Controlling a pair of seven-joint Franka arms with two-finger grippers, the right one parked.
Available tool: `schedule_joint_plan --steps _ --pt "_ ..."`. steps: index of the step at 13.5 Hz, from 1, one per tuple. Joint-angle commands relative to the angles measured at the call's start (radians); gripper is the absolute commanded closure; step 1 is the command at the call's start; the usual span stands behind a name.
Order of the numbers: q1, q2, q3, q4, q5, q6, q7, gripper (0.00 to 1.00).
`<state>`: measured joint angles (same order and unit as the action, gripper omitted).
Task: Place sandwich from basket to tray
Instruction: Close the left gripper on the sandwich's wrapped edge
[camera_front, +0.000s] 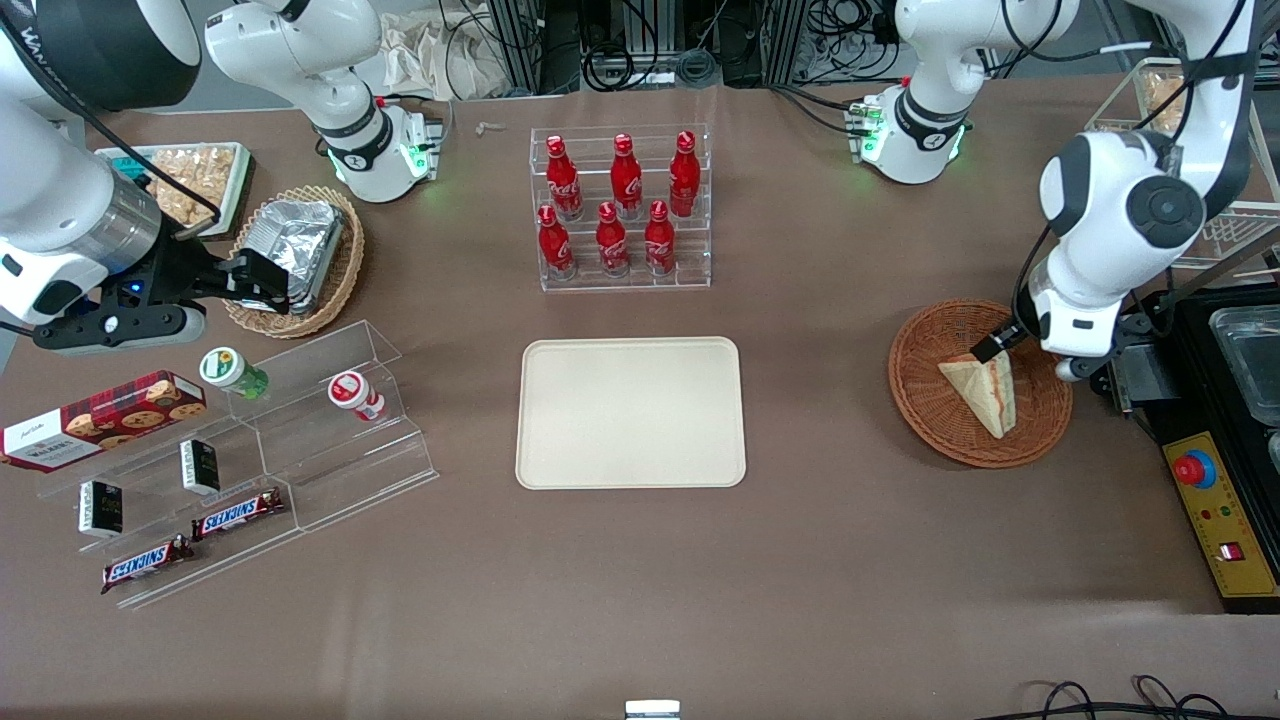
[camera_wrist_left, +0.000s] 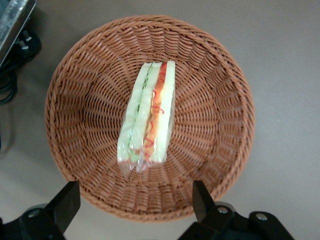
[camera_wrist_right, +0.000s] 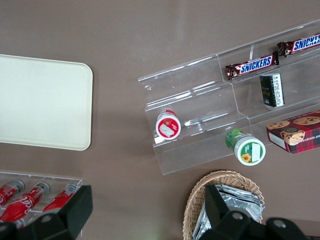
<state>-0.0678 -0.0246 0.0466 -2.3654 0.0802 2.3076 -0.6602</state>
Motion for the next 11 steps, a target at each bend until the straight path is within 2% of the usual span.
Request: schedule_joint_plan --steps 1,7,11 --pt "0.022 0.037 0.001 -0.038 0.039 0.097 -0.022 0.00" --pt "0.023 0.110 0.001 -0.043 0.041 0.145 -0.022 0.00" --pt "0.023 0.156 0.010 -0.074 0.041 0.239 -0.022 0.00"
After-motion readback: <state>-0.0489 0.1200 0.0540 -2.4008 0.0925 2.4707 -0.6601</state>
